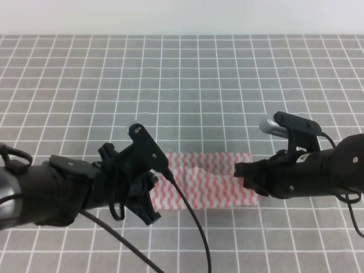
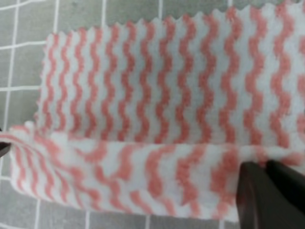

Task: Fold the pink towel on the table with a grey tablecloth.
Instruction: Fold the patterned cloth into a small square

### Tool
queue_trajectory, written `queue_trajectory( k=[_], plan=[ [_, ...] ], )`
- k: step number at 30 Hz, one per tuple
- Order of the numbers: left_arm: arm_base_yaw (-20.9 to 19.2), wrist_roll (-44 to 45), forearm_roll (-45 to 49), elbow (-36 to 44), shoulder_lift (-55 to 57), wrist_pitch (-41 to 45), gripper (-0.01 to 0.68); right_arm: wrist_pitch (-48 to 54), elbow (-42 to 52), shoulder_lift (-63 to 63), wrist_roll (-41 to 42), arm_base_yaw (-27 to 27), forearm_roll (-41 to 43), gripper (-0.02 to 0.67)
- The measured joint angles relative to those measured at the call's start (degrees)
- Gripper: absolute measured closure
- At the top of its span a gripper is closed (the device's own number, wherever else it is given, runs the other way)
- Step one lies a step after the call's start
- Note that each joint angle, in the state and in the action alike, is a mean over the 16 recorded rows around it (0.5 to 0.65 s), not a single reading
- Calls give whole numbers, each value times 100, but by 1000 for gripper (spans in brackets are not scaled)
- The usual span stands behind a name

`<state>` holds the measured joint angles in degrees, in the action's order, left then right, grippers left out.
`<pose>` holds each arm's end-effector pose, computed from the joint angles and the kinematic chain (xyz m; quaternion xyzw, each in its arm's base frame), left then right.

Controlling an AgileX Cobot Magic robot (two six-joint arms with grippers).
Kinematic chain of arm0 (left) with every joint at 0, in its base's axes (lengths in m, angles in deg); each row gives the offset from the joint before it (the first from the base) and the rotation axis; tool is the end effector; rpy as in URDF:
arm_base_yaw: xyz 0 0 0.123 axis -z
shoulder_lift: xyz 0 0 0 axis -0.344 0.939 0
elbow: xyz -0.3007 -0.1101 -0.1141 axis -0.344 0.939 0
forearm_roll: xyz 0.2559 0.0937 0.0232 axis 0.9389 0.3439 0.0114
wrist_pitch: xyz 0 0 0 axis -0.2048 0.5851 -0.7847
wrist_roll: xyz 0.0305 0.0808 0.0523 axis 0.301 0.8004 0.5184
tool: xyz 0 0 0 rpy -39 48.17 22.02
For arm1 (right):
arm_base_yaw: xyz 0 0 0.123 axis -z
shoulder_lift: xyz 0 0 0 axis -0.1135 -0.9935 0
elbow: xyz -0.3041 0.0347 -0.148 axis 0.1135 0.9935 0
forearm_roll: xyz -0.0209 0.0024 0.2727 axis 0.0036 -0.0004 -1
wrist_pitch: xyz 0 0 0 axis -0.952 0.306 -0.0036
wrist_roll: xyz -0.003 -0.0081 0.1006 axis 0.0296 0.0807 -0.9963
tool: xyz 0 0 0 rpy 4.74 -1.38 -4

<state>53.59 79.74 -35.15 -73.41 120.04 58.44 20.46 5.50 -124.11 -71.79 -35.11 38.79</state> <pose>0.2771 -0.1891 0.2025 0.4959 0.7836 -0.0333 0.3727 0.2854 0.1754 0.2239 0.0201 0.9407 0.2415 0.2374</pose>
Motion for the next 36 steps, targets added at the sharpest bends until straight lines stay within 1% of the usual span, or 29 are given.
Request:
queue_trajectory(
  k=[18,36],
  plan=[
    [-1,10,-150,-226,285,-160,675,-73,-26,-91,18,190,-30,664],
    [-2,95,-148,-432,302,-276,675,89,-343,-345,30,248,17,664]
  ],
)
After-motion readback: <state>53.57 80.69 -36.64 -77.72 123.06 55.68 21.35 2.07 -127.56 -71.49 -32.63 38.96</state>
